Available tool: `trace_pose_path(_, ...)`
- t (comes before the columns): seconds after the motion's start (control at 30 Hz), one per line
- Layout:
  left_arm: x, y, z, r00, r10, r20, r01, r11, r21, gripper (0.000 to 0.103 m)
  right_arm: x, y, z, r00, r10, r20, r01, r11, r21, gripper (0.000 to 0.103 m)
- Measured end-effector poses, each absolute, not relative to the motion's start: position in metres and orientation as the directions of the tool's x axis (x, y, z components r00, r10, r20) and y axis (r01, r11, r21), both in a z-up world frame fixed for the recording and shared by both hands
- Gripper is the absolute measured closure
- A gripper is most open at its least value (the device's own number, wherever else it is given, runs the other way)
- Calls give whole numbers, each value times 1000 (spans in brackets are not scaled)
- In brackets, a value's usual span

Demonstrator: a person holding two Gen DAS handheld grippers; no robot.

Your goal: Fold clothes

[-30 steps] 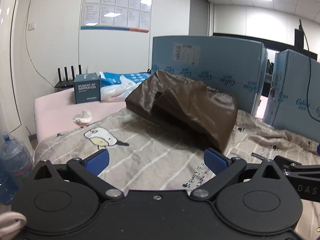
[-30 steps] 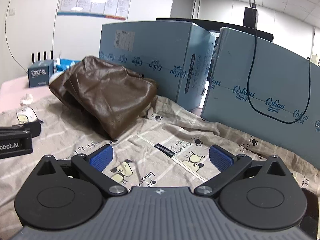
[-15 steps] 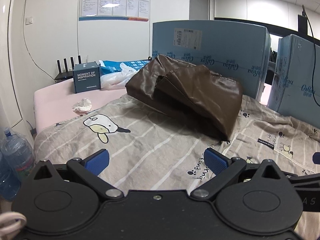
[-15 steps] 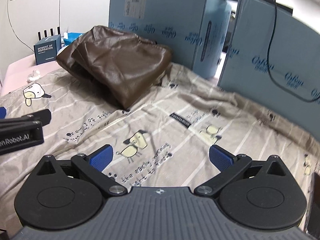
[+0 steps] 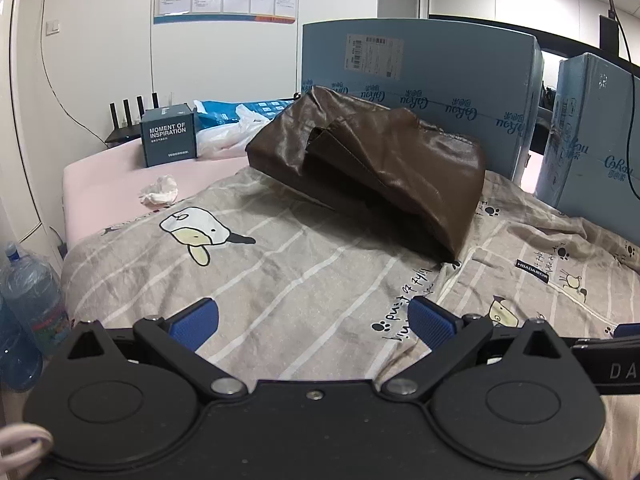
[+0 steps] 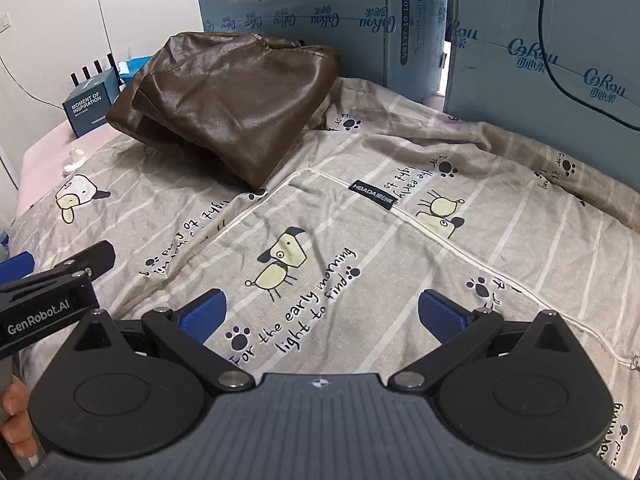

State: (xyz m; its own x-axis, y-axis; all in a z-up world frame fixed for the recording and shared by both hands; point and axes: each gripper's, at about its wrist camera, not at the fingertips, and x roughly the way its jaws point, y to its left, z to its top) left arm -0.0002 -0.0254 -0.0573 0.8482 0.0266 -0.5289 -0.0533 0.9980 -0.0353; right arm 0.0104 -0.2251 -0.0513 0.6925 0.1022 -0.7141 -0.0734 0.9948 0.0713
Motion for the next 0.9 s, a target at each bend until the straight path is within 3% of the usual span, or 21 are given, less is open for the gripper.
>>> trace_pose_path(0.9, -1, -29, -56, 856, 22, -517, -39, 999, -22, 0, 9, -222, -51, 696, 107, -710, -93, 994, 59, 0)
